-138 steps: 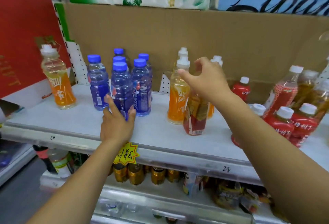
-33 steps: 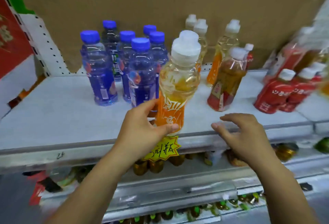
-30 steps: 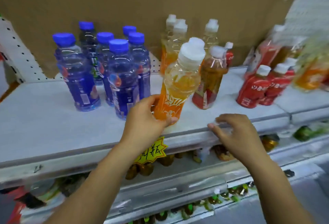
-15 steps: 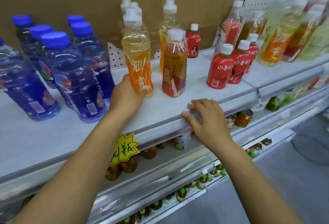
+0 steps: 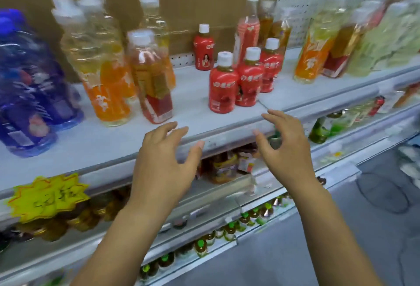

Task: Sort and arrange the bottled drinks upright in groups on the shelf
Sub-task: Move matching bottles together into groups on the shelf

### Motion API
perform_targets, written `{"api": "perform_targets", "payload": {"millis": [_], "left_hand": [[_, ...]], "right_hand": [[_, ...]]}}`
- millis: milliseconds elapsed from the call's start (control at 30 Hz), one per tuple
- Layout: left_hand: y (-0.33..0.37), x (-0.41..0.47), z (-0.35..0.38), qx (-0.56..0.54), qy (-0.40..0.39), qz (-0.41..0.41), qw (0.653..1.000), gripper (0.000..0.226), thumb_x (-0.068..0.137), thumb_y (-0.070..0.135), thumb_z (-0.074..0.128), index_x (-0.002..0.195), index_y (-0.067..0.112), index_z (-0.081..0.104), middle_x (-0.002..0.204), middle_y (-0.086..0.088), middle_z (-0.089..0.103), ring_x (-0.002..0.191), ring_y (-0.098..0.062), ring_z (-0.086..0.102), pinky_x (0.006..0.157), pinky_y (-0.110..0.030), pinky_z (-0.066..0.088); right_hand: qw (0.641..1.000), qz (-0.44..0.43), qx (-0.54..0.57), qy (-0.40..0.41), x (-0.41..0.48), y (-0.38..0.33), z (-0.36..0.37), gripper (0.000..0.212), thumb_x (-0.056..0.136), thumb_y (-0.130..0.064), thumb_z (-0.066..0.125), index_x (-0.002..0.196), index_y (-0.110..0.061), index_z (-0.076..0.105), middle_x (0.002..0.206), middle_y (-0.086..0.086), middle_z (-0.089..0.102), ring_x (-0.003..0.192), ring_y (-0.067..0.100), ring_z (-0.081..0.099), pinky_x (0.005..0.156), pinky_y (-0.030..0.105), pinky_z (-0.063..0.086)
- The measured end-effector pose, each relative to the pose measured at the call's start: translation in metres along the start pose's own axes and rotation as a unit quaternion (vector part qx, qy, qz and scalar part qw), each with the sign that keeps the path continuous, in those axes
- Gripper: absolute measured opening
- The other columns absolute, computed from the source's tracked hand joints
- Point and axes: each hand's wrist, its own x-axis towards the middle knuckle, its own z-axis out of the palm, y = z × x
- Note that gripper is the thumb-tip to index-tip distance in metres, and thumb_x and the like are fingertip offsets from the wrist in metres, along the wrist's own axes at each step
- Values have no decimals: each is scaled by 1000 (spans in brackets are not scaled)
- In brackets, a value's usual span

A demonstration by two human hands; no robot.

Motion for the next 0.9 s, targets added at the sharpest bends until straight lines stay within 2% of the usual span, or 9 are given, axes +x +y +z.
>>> {"api": "perform_targets", "payload": {"millis": [67, 200, 400, 533, 633, 700, 800, 833, 900], "left_hand": [[27, 6, 40, 19, -12, 19, 1000, 54, 95, 54, 56, 135, 19, 62, 142, -3, 58, 135, -22, 47, 116, -45, 36], [73, 16, 112, 118, -4, 19, 993, 63, 99, 58, 44, 142, 13, 55, 148, -9, 52, 143, -29, 38, 124, -52, 11], [152, 32, 170, 21, 6, 47, 999, 60, 99, 51, 52, 140, 9, 56, 148, -10, 52, 142, -27, 39, 119, -48, 30], [198, 65, 189, -20, 3, 34, 999, 62, 96, 50, 56, 145, 12, 50, 150, -4, 49, 142, -20, 38, 119, -36, 31], [224, 105, 204, -34, 11, 23, 999, 67, 96, 54, 53, 149, 14, 45, 152, -5, 47, 140, -22, 42, 116, -37, 35], [241, 136, 212, -54, 17, 16, 998, 71, 96, 57, 52, 152, 16, 38, 156, -4, 43, 142, -22, 40, 116, -43, 36], [266, 183, 218, -114, 50, 19, 992, 72, 96, 57, 53, 154, 21, 32, 156, 1, 43, 142, -19, 41, 114, -38, 37], [274, 199, 220, -135, 58, 15, 989, 73, 95, 58, 54, 154, 23, 30, 155, 2, 43, 141, -19, 43, 113, -40, 39], [288, 233, 223, -166, 75, 4, 983, 74, 92, 62, 55, 152, 25, 32, 152, 1, 47, 138, -21, 46, 111, -45, 42]], "right_hand": [[999, 34, -13, -23, 8, 37, -31, 47, 96, -36, 65, 138, -16, 58, 146, 0, 52, 140, 18, 40, 116, 39, 36], [995, 45, -51, -70, 26, 105, -77, 51, 99, -40, 61, 144, -20, 52, 157, -4, 40, 148, 16, 28, 121, 40, 29], [991, 11, -47, -122, 67, 167, -107, 51, 99, -41, 59, 144, -17, 53, 153, 0, 44, 145, 18, 33, 120, 39, 31], [995, -6, -28, -96, 105, 196, -126, 44, 98, -34, 64, 137, -16, 57, 145, 2, 53, 140, 19, 40, 115, 33, 33], [998, -28, -17, -48, 137, 217, -143, 38, 96, -30, 67, 130, -14, 62, 134, 3, 61, 131, 21, 48, 109, 31, 39], [999, -45, -16, -20, 165, 224, -156, 33, 96, -31, 68, 125, -16, 65, 122, 0, 65, 121, 19, 53, 99, 21, 37], [998, -69, -6, 4, 214, 222, -171, 28, 94, -30, 69, 118, -16, 67, 106, -7, 63, 107, 12, 52, 89, 8, 33], [997, -72, -2, 6, 232, 219, -174, 28, 94, -30, 70, 118, -16, 68, 108, -7, 63, 107, 12, 53, 91, 9, 35], [996, -89, 10, 6, 266, 214, -179, 30, 93, -30, 70, 119, -17, 68, 113, -6, 64, 111, 17, 58, 98, 26, 44]]}}
